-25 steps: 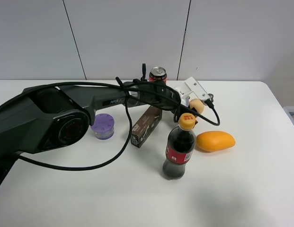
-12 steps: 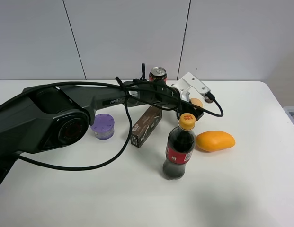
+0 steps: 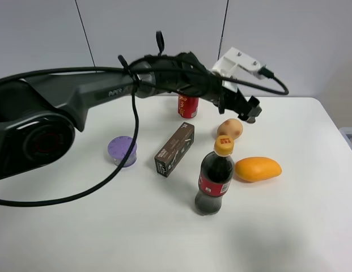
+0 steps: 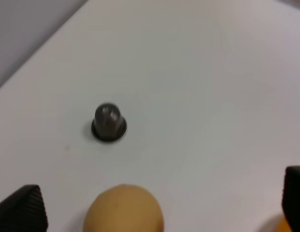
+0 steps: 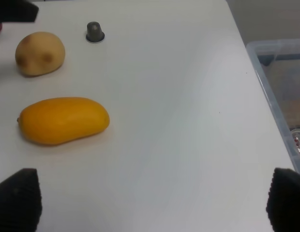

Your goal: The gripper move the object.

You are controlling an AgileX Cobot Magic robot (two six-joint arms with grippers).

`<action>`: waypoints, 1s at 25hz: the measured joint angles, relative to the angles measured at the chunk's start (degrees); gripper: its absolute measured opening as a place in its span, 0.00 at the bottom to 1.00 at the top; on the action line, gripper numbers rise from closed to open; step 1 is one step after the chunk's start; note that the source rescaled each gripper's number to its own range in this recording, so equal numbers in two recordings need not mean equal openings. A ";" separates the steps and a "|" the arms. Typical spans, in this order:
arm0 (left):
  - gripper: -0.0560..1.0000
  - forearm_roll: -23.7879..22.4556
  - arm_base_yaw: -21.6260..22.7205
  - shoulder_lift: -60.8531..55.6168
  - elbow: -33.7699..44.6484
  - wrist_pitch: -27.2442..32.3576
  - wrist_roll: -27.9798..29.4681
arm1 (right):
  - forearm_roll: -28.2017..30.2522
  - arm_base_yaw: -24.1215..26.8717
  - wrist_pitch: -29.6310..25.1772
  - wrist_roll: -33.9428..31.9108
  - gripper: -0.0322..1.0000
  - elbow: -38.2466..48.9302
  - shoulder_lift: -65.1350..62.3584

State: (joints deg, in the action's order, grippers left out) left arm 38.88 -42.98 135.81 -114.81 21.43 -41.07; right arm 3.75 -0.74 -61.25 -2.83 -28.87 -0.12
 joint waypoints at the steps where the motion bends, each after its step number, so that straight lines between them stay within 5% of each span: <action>1: 0.99 0.00 -0.02 -1.51 0.00 1.14 0.54 | 0.00 0.00 0.00 0.00 1.00 0.00 0.00; 13: 0.99 -3.95 4.38 -26.57 0.00 8.47 3.79 | 0.00 0.00 0.00 0.00 1.00 0.00 0.00; 25: 0.99 -20.76 24.53 -41.25 0.00 27.48 16.36 | 0.00 0.00 0.00 0.00 1.00 0.00 0.00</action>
State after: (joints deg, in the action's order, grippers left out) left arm 18.12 -18.45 94.56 -114.81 48.91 -24.72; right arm 3.75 -0.74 -61.25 -2.83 -28.87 -0.12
